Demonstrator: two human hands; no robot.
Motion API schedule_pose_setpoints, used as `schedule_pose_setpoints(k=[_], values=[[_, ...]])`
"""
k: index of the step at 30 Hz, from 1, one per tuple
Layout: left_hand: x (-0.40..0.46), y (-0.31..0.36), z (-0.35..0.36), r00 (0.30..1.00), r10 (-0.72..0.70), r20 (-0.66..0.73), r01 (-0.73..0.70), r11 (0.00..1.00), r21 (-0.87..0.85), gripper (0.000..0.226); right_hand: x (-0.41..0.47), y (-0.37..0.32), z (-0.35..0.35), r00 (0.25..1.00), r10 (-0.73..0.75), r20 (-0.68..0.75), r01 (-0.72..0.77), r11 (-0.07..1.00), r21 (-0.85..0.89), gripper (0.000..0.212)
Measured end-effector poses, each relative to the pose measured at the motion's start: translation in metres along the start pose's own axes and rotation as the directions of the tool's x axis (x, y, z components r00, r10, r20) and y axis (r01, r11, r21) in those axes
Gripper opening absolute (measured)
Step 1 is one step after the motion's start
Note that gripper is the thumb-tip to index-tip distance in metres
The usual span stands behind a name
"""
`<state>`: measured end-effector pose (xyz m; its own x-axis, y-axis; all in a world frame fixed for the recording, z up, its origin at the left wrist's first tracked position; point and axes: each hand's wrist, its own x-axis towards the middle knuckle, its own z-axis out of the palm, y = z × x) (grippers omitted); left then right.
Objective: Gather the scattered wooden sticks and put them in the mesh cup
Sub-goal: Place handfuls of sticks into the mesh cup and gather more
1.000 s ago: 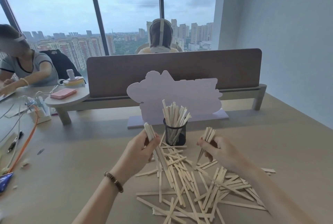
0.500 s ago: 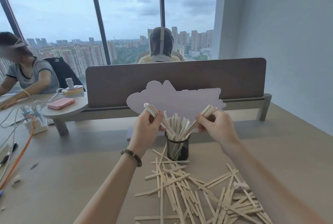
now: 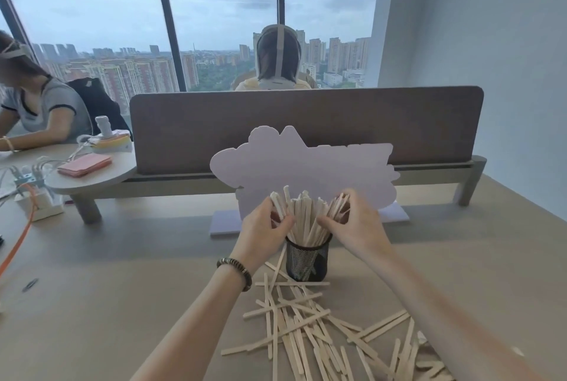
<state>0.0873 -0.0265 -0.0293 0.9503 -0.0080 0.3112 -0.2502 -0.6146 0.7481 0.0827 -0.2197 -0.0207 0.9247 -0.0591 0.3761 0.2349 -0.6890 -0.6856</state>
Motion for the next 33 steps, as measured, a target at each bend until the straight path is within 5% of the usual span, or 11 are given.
schedule_pose_setpoints(k=[2,5,13,17,21,24,26,28,30,33], values=[[-0.001,-0.003,0.004,0.999,0.028,-0.030,-0.028,1.000,0.007,0.042,-0.002,0.005,0.002,0.998,-0.064,0.000,0.064,0.998,0.013,0.062],[-0.004,-0.006,0.006,0.991,0.103,-0.082,-0.105,0.994,-0.023,0.069,-0.006,0.006,0.000,0.995,-0.074,0.065,0.070,0.996,0.060,0.063],[-0.014,-0.009,0.010,0.951,0.302,-0.063,-0.294,0.950,0.104,0.054,-0.010,0.009,0.000,0.964,-0.074,0.256,0.082,0.996,-0.021,0.050],[-0.019,-0.013,0.008,0.965,0.260,-0.044,-0.253,0.960,0.120,0.057,-0.011,0.006,-0.005,0.950,-0.055,0.307,0.053,0.999,0.014,0.055],[-0.030,-0.017,0.007,0.995,0.073,0.072,-0.074,0.997,0.016,0.065,-0.018,0.005,-0.016,0.937,0.012,0.350,-0.031,0.998,0.047,0.071],[-0.049,-0.022,0.001,0.991,-0.034,0.129,0.030,0.999,0.035,0.055,-0.031,0.007,-0.031,0.932,0.029,0.361,-0.043,0.999,0.030,0.058],[-0.065,-0.025,-0.005,0.953,-0.058,0.298,0.009,0.987,0.161,0.052,-0.044,0.012,-0.044,0.894,0.034,0.448,-0.001,0.997,-0.073,0.048],[-0.081,-0.026,-0.009,0.840,-0.102,0.532,-0.078,0.949,0.306,0.058,-0.061,0.018,-0.057,0.805,0.073,0.588,0.060,0.977,-0.203,0.052],[-0.093,-0.024,-0.012,0.740,-0.123,0.661,-0.191,0.904,0.382,0.066,-0.078,0.024,-0.071,0.705,0.146,0.694,0.120,0.940,-0.319,0.067],[-0.104,-0.014,-0.021,0.703,-0.134,0.699,-0.207,0.901,0.381,0.071,-0.101,0.033,-0.097,0.568,0.305,0.764,0.138,0.880,-0.455,0.109]])
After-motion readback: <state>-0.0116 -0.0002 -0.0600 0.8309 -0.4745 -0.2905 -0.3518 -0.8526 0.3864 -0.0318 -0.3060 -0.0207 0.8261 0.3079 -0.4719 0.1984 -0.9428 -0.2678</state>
